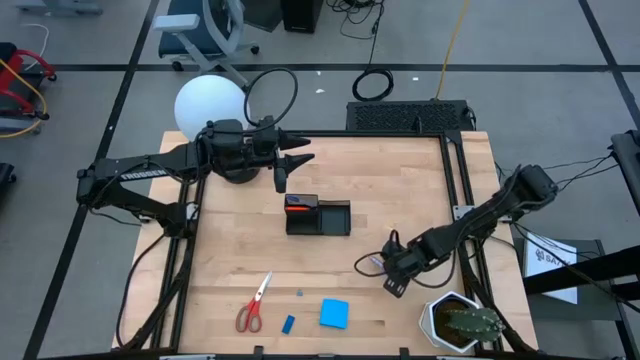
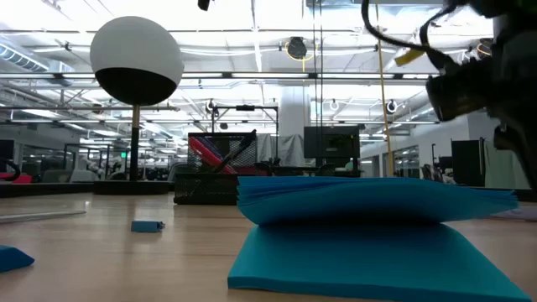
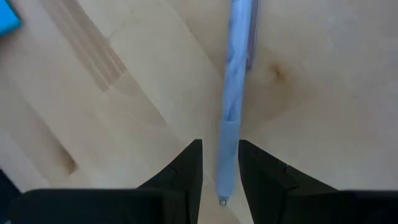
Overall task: Pick and place office supplies into organizer
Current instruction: Put the purple pen into the desk organizer
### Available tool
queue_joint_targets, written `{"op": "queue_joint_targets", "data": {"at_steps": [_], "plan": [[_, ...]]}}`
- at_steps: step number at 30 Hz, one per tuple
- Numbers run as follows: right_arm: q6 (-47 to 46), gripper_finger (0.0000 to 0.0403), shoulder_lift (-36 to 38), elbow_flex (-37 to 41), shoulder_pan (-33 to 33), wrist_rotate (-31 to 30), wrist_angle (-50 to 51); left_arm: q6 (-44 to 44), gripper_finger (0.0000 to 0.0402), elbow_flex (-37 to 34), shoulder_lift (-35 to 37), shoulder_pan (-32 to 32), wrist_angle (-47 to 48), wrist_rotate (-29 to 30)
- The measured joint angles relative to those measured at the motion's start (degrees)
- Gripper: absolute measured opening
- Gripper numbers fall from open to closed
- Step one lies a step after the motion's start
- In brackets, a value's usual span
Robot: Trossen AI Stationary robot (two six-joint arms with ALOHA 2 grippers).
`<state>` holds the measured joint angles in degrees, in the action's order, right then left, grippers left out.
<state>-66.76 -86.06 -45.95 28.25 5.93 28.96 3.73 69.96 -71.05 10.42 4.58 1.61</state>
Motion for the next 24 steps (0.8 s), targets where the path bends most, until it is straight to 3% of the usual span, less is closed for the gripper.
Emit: {"op": "queue_joint_targets", "data": {"at_steps": [12, 19, 24], "plan": [[-1.1, 0.009, -6.3, -0.2, -0.1, 2.3, -2.1, 0.2, 0.0186, 0.0, 0.0, 0.0, 0.4, 0.0], [-1.1, 0.002, -5.8, -0.1, -1.0, 3.2, -2.3, 0.2, 0.0186, 0.0, 0.0, 0.0, 0.4, 0.0], [-1.2, 0.0023, -5.6, 0.0, -1.8, 3.6, -3.0, 0.6, 0.0187, 0.0, 0.0, 0.0, 0.4, 0.0]]}}
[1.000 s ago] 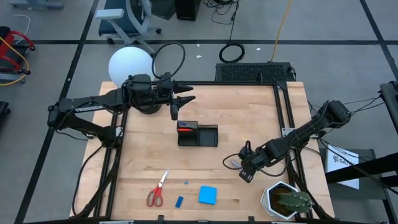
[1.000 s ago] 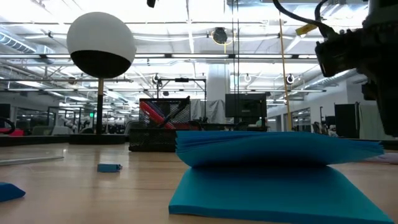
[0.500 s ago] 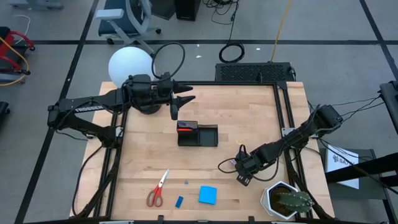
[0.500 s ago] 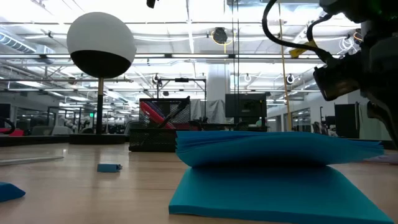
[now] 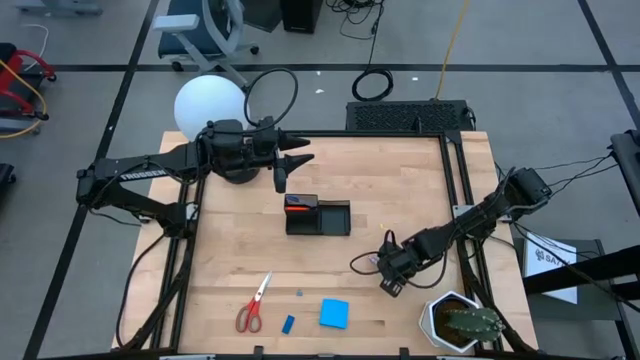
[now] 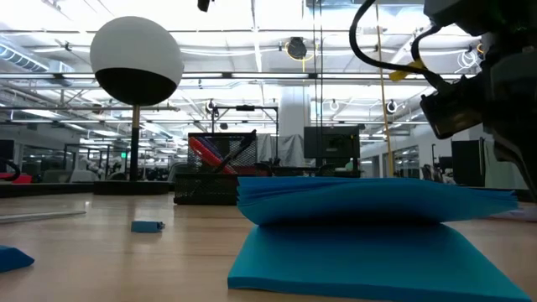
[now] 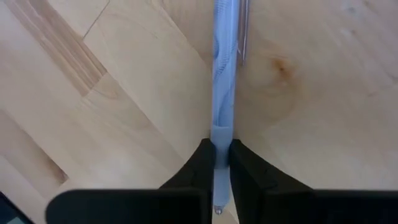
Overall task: Pick and place office supplies into organizer
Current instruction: Put the purple pen into the desk organizer
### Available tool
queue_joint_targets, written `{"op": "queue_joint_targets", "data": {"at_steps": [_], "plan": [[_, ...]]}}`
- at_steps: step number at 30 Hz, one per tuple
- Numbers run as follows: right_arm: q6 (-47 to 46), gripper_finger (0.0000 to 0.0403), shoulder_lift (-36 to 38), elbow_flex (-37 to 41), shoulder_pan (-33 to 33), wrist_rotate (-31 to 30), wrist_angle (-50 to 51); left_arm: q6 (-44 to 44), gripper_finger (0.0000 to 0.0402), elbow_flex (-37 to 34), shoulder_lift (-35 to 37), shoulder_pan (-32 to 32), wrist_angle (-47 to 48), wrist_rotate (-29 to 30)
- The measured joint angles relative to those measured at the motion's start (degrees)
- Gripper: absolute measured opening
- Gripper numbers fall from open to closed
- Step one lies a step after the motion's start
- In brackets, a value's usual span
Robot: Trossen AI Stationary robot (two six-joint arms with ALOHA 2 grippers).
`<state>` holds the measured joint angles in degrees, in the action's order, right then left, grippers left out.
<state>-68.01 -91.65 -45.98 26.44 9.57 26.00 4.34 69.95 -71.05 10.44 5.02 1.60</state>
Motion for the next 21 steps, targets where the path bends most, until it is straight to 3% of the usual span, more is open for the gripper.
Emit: {"op": "queue_joint_targets", "data": {"at_steps": [14, 21], "plan": [[3.9, 0.0018, 7.1, 0.2, -4.5, -0.9, -5.6, 6.4, 0.0186, -0.1, 1.4, 0.0, -0.2, -1.4], [6.5, 0.0018, 12.5, 0.1, -7.9, -5.3, -12.4, 6.1, 0.0186, -0.1, 4.7, 0.4, -0.4, -1.5]]}}
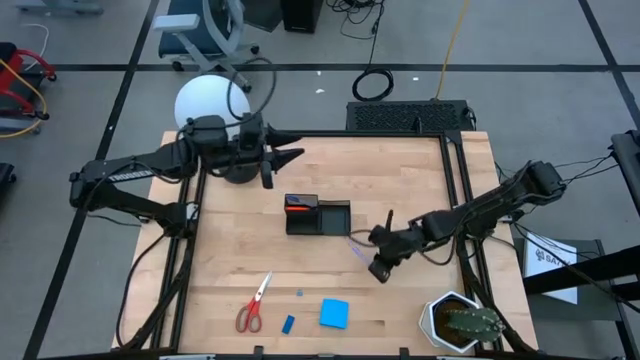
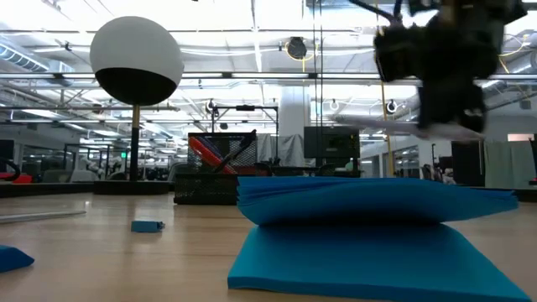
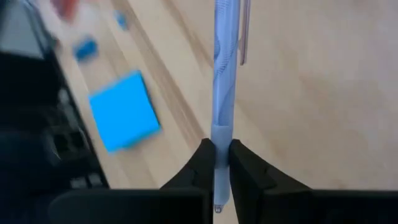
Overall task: Pick and place office supplies into organizer
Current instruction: Put the purple pen into the desk organizer
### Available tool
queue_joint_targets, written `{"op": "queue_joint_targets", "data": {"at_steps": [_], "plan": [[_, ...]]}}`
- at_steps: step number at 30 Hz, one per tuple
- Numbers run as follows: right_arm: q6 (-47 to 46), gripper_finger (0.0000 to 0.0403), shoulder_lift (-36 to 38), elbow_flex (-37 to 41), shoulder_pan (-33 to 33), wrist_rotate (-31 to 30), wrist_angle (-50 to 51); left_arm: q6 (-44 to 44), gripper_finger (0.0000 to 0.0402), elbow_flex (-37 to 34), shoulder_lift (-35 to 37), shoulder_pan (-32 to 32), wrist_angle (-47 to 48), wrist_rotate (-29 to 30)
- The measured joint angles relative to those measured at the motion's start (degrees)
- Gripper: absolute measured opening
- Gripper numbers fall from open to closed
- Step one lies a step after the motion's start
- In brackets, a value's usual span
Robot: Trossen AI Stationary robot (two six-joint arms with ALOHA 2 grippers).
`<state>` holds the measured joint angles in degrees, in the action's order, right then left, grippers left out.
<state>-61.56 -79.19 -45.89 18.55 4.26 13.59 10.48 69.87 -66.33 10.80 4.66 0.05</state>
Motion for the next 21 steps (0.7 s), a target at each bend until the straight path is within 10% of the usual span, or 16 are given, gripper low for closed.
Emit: {"op": "queue_joint_targets", "data": {"at_steps": [21], "plan": [[19.9, 0.0014, 11.6, 0.0, -17.2, -5.6, -24.5, 10.7, 0.0186, 0.0, 4.5, 0.0, 4.4, -0.1]]}}
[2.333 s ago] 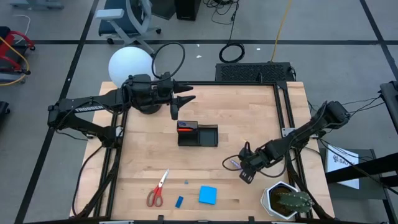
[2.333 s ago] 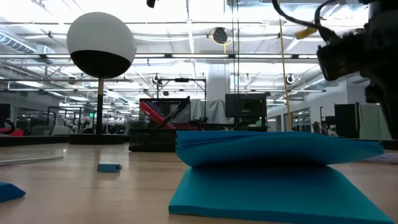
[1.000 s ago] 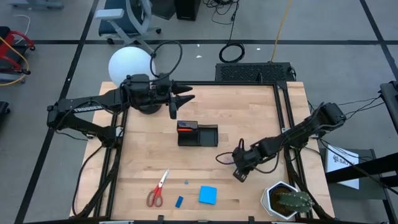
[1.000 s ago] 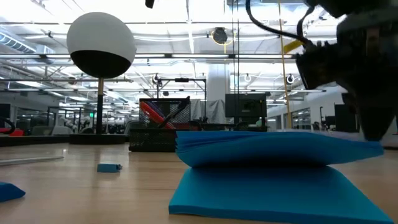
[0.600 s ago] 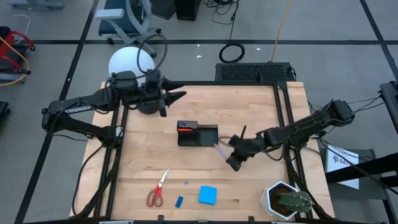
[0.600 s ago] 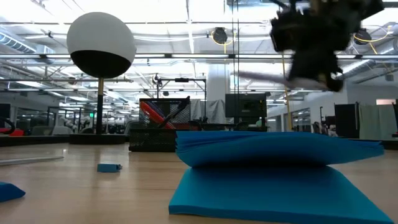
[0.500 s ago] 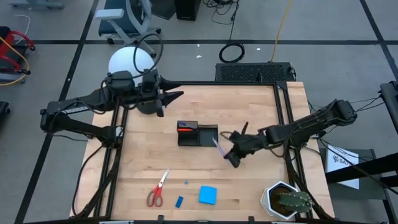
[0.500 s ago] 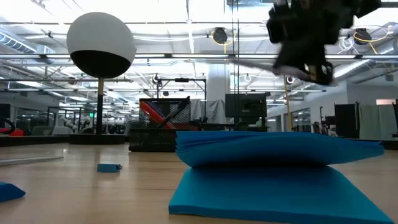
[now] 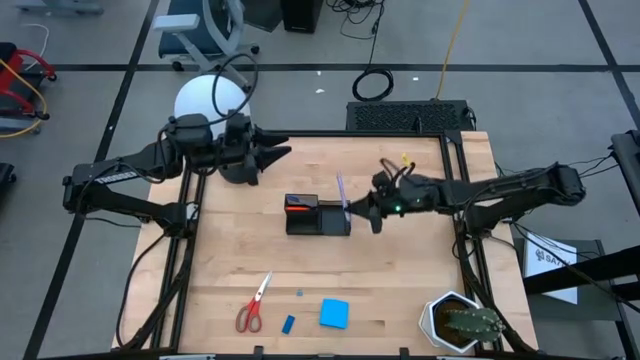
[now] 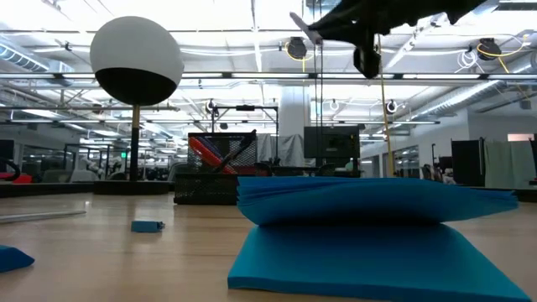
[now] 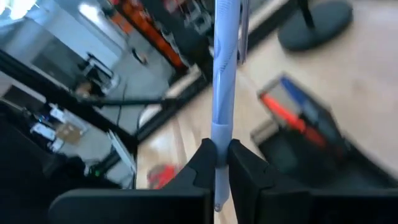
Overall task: Pick and place office supplies into organizer
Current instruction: Put the purple pen into the desk organizer
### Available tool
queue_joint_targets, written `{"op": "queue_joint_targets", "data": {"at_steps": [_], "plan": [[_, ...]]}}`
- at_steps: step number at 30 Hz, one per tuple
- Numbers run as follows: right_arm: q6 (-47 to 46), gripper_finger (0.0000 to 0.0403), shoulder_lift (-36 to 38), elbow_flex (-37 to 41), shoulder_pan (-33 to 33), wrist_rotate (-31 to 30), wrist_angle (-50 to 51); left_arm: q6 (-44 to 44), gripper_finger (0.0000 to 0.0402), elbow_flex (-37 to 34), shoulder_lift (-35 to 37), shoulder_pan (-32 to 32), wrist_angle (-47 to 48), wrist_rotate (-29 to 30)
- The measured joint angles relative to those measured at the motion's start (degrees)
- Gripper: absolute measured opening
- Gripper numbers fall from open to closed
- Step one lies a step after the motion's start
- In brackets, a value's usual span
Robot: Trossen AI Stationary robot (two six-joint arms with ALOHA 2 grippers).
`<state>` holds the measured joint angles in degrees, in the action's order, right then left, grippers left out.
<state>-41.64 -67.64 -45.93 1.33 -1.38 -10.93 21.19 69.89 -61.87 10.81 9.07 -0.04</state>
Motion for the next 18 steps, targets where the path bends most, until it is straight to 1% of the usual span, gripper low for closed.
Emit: {"op": "queue_joint_targets", "data": {"at_steps": [4, 7, 9, 12, 16, 18], "plan": [[4.5, 0.0, 0.3, 0.0, -2.4, 0.3, -7.4, 3.1, 0.0186, 0.0, -0.4, 0.0, -1.7, 0.0], [7.4, 0.0002, 0.3, 0.0, -3.8, 1.6, -11.8, 4.9, 0.0187, 0.1, -1.0, 0.0, -2.3, 0.0], [9.0, 0.0002, 0.3, 0.0, -4.4, 1.7, -13.5, 5.1, 0.0186, 0.1, -2.2, -0.1, -4.2, 0.0], [11.8, 0.0002, 0.3, 0.0, -5.1, 1.6, -16.1, 5.5, 0.0186, 0.1, -3.7, -0.5, -3.9, 0.0], [14.2, 0.0002, 0.3, 0.0, -5.5, 1.7, -20.1, 7.8, 0.0186, 0.1, -6.3, -1.3, -7.1, -0.2], [15.4, 0.0002, 0.3, 0.0, -5.5, 1.6, -21.3, 8.3, 0.0187, 0.1, -8.2, -1.8, -10.6, -0.3]]}}
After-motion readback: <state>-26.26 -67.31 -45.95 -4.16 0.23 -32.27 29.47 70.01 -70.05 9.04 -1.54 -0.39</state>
